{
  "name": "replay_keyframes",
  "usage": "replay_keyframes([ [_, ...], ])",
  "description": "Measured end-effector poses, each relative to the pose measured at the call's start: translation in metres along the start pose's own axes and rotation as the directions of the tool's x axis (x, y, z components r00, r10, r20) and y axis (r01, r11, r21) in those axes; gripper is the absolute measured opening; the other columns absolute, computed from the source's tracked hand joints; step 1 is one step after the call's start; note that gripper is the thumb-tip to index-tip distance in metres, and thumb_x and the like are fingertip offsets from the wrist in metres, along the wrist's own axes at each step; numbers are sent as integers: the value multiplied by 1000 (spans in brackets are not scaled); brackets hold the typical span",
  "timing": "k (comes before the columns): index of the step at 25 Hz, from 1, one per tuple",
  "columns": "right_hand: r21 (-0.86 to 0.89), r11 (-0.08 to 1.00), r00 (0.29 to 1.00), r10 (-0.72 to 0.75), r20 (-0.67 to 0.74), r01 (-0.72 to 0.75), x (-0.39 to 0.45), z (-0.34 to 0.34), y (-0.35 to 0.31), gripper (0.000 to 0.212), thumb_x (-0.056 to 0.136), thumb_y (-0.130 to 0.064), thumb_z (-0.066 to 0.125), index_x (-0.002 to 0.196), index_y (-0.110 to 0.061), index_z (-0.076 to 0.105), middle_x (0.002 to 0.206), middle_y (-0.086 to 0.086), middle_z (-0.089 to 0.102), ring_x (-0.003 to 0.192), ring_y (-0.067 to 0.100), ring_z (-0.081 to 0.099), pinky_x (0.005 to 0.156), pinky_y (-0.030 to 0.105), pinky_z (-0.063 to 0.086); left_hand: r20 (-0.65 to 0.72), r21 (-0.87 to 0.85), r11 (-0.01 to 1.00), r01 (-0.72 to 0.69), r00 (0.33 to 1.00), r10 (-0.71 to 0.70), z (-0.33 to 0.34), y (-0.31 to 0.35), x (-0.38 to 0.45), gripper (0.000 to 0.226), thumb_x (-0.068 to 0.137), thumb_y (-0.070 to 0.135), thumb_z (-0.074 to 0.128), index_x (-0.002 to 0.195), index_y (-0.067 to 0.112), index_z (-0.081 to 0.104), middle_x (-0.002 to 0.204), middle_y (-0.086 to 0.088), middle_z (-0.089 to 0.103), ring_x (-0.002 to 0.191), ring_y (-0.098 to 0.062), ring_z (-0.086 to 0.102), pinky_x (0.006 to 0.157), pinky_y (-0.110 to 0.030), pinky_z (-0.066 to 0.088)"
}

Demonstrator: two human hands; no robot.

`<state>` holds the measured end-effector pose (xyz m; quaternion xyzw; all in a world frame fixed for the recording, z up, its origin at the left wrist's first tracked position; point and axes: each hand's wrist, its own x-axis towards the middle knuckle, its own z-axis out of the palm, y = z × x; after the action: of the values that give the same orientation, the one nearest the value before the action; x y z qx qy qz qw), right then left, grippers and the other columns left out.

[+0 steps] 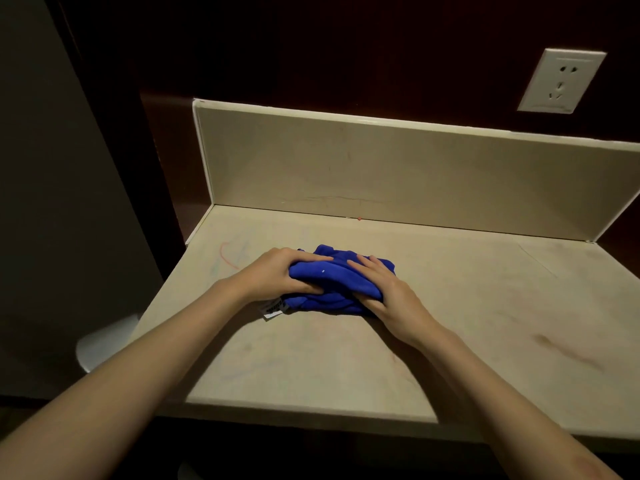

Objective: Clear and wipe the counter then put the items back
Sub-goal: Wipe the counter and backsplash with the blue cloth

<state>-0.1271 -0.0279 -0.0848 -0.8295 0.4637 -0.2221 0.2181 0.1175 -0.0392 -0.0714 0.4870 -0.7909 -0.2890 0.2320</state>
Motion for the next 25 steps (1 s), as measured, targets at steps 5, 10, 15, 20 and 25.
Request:
replay_keyframes([
  [5,-13,999,999,48,-4,-49,52,0,16,52,97,-28,50,146,-34,31,156,-10,25,146,8,12,116,31,19,19,4,1000,-27,999,27,-22,-34,50,52,77,39,76,126,44,57,112,17,68,105,-7,60,97,-33,46],
  [10,12,997,997,72,9,-72,100,-4,31,53,96,-27,52,145,-33,32,156,-9,25,146,10,13,116,29,17,29,-8,998,-59,998,59,-41,-57,93,53,77,34,78,127,36,59,116,19,65,107,0,58,97,-26,44],
  [15,162,976,987,129,97,-144,126,-16,41,58,87,-51,51,142,-38,39,153,-19,26,143,-2,11,114,22,11,55,-8,999,-49,997,49,-50,-74,120,60,76,40,77,132,36,56,124,16,63,113,1,57,102,-28,43],
  [20,237,961,985,160,-63,-141,125,-2,40,40,96,-35,48,136,-34,47,150,-16,34,139,-5,15,112,18,12,35,8,998,-64,997,63,-47,-73,116,62,76,42,76,134,36,53,128,14,61,114,-2,56,100,-23,41],
  [25,183,976,991,129,-46,-119,102,1,28,45,96,-33,50,140,-33,42,153,-13,28,141,-3,11,115,23,13,49,23,1000,-6,999,5,-45,-60,93,66,73,48,76,134,42,51,131,17,58,118,-4,52,102,-25,40],
])
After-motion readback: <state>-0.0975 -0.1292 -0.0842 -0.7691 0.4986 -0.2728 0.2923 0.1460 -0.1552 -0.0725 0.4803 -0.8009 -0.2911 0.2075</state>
